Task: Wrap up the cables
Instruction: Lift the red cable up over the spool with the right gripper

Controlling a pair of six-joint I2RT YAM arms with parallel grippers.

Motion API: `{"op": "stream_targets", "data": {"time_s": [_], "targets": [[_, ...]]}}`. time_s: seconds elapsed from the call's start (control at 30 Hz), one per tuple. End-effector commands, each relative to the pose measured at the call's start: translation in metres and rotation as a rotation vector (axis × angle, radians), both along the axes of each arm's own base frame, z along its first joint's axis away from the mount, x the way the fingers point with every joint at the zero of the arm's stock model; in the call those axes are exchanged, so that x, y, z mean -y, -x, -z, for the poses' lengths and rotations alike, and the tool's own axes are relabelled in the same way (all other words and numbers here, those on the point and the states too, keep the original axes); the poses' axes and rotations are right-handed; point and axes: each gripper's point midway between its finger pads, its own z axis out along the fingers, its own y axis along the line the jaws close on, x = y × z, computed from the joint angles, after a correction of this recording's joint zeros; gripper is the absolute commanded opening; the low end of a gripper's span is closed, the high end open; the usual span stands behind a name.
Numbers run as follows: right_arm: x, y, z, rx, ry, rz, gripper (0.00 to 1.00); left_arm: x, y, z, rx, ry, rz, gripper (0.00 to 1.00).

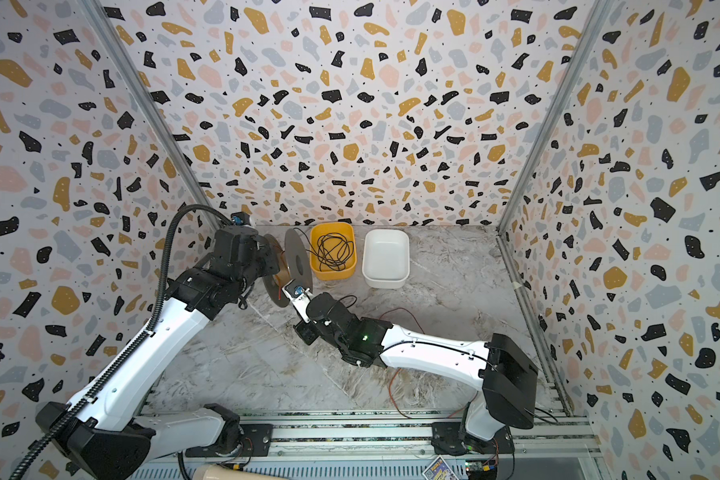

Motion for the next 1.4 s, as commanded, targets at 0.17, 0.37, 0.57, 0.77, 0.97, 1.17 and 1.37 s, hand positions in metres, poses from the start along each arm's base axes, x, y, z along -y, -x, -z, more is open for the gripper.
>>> {"op": "stream_targets", "data": {"time_s": [0.17, 0.37, 0.57, 0.77, 0.97, 1.17, 1.37], "targets": [[0.047, -0.033, -0.047, 0.098, 0.070, 0.274, 0.01, 0.006, 0.008, -0.011, 0.020, -0.150, 0.009, 0.00], [0.071, -0.048, -0.068, 0.115, 0.019, 0.349, 0.01, 0.012, 0.015, -0.015, 0.020, -0.158, 0.059, 0.00], [0.071, -0.070, -0.077, 0.111, -0.013, 0.330, 0.10, 0.031, 0.022, -0.009, -0.011, -0.188, 0.175, 0.00], [0.069, -0.100, -0.069, 0.097, 0.008, 0.336, 0.11, 0.037, 0.030, 0.001, -0.041, -0.234, 0.229, 0.00], [0.063, -0.124, -0.056, 0.052, 0.003, 0.315, 0.12, 0.046, 0.035, 0.003, -0.040, -0.236, 0.275, 0.00], [0.057, -0.143, -0.029, -0.036, -0.034, 0.244, 0.13, 0.056, 0.044, -0.002, -0.026, -0.233, 0.341, 0.00], [0.059, -0.160, 0.019, -0.181, -0.042, 0.190, 0.17, 0.057, 0.053, -0.010, -0.031, -0.256, 0.397, 0.00]]}}
